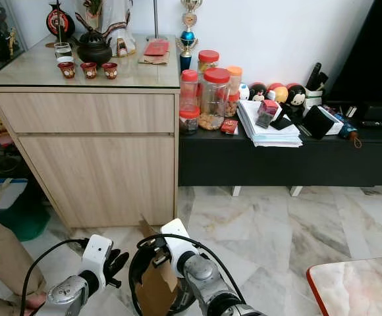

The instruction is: Picking trash to rubbish bin

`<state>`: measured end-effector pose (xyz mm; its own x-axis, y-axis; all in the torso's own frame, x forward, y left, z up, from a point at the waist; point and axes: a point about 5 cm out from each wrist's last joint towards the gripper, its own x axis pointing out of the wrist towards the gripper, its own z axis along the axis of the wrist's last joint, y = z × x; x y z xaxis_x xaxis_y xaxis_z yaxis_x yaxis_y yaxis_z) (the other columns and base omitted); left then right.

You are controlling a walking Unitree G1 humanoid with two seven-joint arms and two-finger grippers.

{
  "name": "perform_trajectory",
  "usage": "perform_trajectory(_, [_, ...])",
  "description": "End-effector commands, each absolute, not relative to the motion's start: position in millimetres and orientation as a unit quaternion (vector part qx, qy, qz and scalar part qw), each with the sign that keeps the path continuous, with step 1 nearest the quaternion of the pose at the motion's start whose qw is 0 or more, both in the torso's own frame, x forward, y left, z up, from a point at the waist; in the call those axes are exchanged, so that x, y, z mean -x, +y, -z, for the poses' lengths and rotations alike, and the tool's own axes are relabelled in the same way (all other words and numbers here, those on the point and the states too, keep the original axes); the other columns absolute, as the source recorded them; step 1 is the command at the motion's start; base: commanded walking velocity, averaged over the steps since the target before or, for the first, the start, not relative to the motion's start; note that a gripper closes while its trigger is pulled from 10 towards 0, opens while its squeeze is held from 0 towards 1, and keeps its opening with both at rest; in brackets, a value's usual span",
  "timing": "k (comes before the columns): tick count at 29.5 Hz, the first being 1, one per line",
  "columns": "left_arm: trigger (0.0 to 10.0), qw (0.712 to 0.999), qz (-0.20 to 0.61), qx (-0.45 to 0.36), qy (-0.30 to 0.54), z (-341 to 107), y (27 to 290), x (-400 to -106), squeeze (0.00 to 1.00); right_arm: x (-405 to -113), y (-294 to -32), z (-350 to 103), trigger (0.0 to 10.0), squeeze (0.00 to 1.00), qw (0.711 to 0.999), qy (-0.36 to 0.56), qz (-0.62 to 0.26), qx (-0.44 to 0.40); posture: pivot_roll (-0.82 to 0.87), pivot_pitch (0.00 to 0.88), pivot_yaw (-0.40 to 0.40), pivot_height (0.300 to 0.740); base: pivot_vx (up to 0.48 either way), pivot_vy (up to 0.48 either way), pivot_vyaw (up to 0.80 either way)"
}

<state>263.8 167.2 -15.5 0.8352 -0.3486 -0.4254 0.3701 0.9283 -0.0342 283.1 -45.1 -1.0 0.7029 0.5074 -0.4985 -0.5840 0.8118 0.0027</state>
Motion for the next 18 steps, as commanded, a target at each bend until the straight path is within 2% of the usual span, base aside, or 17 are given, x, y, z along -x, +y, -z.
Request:
perform_trajectory(1, [10.0,0.957,0.192,-0.020,0.216,14.8,166.8,-263.5,0.00,-286.9,-33.6,-5.9,10.0,0.00,0.918,0.238,-0.307,0.080,0.12,0.034,-0.066,0.740,0.000,0.000,0.00])
perform_trajectory(12, [10.0,0.956,0.196,-0.016,0.220,16.2,166.7,-261.5,0.00,-288.4,-30.9,-8.6,10.0,0.01,0.919,0.231,-0.309,0.080,0.12,0.034,-0.070,0.740,0.000,0.000,0.00])
perform_trajectory(13, [10.0,0.955,0.196,-0.016,0.220,16.2,166.6,-261.4,0.00,-288.6,-30.9,-8.9,10.0,1.00,0.920,0.230,-0.309,0.079,0.12,0.035,-0.071,0.740,0.000,0.000,0.00])
perform_trajectory(18, [10.0,0.955,0.196,-0.016,0.221,16.4,166.1,-261.1,0.00,-289.0,-31.3,-9.2,10.0,1.00,0.920,0.229,-0.308,0.078,0.12,0.035,-0.072,0.740,0.000,0.000,0.00])
